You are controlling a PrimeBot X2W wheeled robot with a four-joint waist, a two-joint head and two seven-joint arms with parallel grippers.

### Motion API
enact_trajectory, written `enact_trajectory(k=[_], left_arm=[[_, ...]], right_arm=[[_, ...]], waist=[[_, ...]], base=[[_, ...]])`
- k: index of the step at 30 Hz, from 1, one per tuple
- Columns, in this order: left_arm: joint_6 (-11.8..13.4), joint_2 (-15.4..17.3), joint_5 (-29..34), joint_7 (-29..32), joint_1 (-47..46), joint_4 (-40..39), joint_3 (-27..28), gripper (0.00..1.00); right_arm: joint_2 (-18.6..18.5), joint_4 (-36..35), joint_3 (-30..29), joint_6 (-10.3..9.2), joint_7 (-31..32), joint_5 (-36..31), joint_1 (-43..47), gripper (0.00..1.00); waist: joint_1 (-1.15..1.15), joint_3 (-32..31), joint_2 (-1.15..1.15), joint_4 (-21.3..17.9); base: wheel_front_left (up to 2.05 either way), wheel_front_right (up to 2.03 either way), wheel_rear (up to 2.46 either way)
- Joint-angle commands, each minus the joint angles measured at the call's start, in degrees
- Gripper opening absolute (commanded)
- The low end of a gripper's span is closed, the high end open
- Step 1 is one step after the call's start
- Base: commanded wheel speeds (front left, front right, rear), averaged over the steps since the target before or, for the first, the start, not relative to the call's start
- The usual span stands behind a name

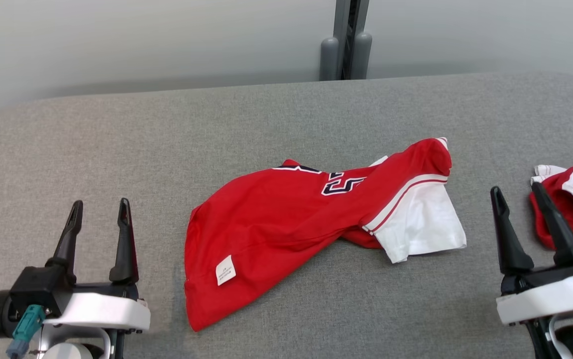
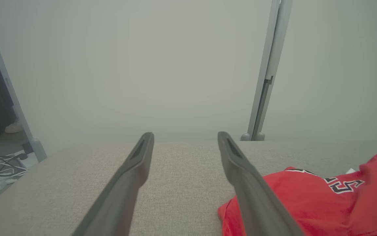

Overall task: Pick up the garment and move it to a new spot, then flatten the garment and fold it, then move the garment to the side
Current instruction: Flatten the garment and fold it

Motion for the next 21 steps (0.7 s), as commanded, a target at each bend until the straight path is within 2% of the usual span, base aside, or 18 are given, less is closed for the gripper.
enact_trajectory(k=[1,6,21], left_arm=[[0.38,0.35,0.23,-0.08,0.55,-0.37,0.02,1.0],[0.69,0.22,0.32,-0.4,2.48,-0.62,-0.5,1.0],[0.53,0.89,0.72,0.92,2.28,-0.35,-2.17,1.0]], right_arm=[[0.46,-1.17,-0.53,0.01,0.77,-0.57,1.06,1.0],[2.93,-5.06,-1.64,0.01,3.85,-2.27,4.69,1.0],[4.22,-7.53,-2.28,0.01,6.23,-3.18,6.6,1.0]], waist=[[0.0,-0.51,0.0,0.03],[0.0,-1.96,0.0,0.38],[0.0,-2.03,0.0,0.94]], base=[[0.0,0.0,0.0],[0.0,0.0,0.0],[0.0,0.0,0.0]])
